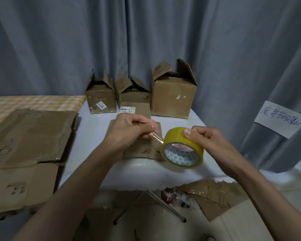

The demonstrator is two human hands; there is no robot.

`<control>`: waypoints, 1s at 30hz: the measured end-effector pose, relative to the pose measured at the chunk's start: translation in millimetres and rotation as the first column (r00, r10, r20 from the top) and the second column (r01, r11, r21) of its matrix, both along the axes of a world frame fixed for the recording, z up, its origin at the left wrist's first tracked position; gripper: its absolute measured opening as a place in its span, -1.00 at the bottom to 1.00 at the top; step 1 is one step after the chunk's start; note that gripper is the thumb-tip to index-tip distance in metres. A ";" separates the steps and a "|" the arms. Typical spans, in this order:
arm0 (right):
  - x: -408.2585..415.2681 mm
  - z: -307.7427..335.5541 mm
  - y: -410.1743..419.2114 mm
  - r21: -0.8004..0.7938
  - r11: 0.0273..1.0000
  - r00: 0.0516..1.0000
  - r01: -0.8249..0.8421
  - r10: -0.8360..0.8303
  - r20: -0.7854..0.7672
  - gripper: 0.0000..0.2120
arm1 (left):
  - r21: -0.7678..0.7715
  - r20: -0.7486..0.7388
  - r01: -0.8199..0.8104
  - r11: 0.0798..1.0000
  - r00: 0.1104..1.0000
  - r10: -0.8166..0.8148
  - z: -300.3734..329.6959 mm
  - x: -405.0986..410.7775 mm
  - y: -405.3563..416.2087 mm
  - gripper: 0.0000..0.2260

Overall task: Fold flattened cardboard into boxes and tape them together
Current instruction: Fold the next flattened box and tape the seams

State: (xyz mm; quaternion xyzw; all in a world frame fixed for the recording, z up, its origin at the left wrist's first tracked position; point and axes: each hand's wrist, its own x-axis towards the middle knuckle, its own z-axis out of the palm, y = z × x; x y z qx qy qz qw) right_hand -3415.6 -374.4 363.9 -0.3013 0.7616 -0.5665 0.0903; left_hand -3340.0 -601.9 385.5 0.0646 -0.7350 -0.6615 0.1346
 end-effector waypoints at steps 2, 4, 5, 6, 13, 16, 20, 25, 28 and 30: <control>-3.1 -1.2 -6.0 -0.059 0.998 0.997 -0.028 0.033 0.077 -0.39 | 0.120 0.055 0.045 0.992 0.997 -0.051 3.5 2.4 -10.3 -0.93; -5.2 -2.0 -14.4 -0.119 0.993 0.988 -0.013 0.031 0.153 -0.32 | 0.259 0.092 0.029 0.966 0.994 -0.055 5.1 3.9 -23.2 -0.93; -6.8 -1.2 -18.6 -0.136 0.991 0.981 0.003 0.023 0.192 -0.34 | 0.297 0.112 0.005 0.955 0.993 -0.040 5.5 5.6 -29.9 -0.93; -8.4 0.0 -22.8 -0.138 0.990 0.975 0.007 0.023 0.219 -0.40 | 0.306 0.132 -0.015 0.952 0.991 -0.027 4.9 7.4 -36.8 -0.95; -18.3 4.2 -34.8 0.091 0.993 0.997 0.074 -0.074 -0.010 -0.45 | 0.247 0.185 -0.142 0.959 0.978 0.097 9.1 22.6 -94.4 -0.86; -22.8 4.5 -38.4 0.184 0.968 0.985 0.169 -0.158 -0.070 -0.32 | 0.179 0.237 -0.140 0.974 0.967 0.095 3.1 25.4 -101.7 -0.81; -27.5 2.9 -50.2 0.358 0.883 0.941 0.303 -0.219 -0.258 -0.42 | 0.138 0.286 -0.188 0.973 0.947 0.142 -3.3 21.0 -103.4 -0.68; -35.5 0.6 -56.8 0.573 0.720 0.904 0.392 -0.184 -0.387 -0.33 | 0.104 0.333 -0.215 0.971 0.928 0.170 -11.9 17.1 -109.9 -0.65; -44.5 0.5 -57.4 0.573 0.748 0.933 0.335 -0.179 -0.312 -0.30 | 0.087 0.354 -0.200 0.976 0.922 0.157 -16.1 14.9 -113.7 -0.76; -49.3 -1.2 -59.7 0.579 0.756 0.945 0.306 -0.164 -0.285 -0.29 | 0.090 0.362 -0.197 0.976 0.920 0.152 -17.8 12.2 -116.0 -0.81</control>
